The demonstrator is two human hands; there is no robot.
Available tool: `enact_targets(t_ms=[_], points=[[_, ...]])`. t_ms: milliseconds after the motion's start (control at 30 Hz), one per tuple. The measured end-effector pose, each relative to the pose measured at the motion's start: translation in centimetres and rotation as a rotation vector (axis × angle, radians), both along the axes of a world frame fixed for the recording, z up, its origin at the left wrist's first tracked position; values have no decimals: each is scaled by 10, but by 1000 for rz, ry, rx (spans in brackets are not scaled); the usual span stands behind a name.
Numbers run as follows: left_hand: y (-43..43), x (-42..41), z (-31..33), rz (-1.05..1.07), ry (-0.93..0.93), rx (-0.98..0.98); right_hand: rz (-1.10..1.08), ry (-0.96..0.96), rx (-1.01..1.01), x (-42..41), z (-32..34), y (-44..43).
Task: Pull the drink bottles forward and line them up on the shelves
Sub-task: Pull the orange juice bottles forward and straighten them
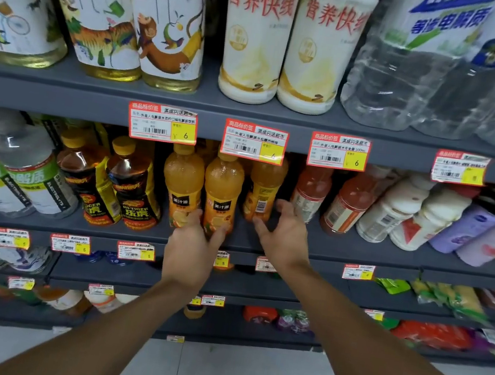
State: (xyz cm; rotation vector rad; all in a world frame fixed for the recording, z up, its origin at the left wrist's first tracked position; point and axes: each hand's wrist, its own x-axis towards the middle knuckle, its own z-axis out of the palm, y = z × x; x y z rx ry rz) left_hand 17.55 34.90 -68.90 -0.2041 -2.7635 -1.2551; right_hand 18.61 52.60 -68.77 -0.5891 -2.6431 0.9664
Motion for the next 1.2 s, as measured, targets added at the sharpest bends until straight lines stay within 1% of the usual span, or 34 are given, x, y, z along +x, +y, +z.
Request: enact_targets(t_ms=[133,333,400,467,567,633,700,767,833,867,933,1000,1067,1200], points=[[17,-5,1,47,45,-58,-15,25,8,-18,-6,0],[22,-6,-1,100,64,-70,-41,44,-1,-27,-15,3],[21,-5,-1,105,66,-88,6,43,-14,-25,-15,8],[20,-4,-1,100,67,-95,100,30,-46,-21,-14,19],[18,-5,0,85,65,-100,252,-62,-102,-18,-7,35],[17,-6,0,79,66,-101,292,-107,-146,-19,-5,38],[18,-7,0,81,68,-94,276,-85,-155,-21,-6,36],[19,-6,-1,89,75,-87,201,-41,-143,-23,-10,29],[18,-7,-1,89,85,-86,128,-4,-37,-24,-15,24],[18,-7,-2,83,85,-86,124,14,1,-25,-17,23],[16,-8,-3,68,80,-84,181,18,-24,-23,-17,26],[14,-8,-3,57,84,-85,289,-27,-67,-21,-12,34],[14,-8,-3,52,87,-80,374,-87,-56,-19,-6,43],[12,-5,-7,43,76,-85,418,-139,-32,-16,-6,43]])
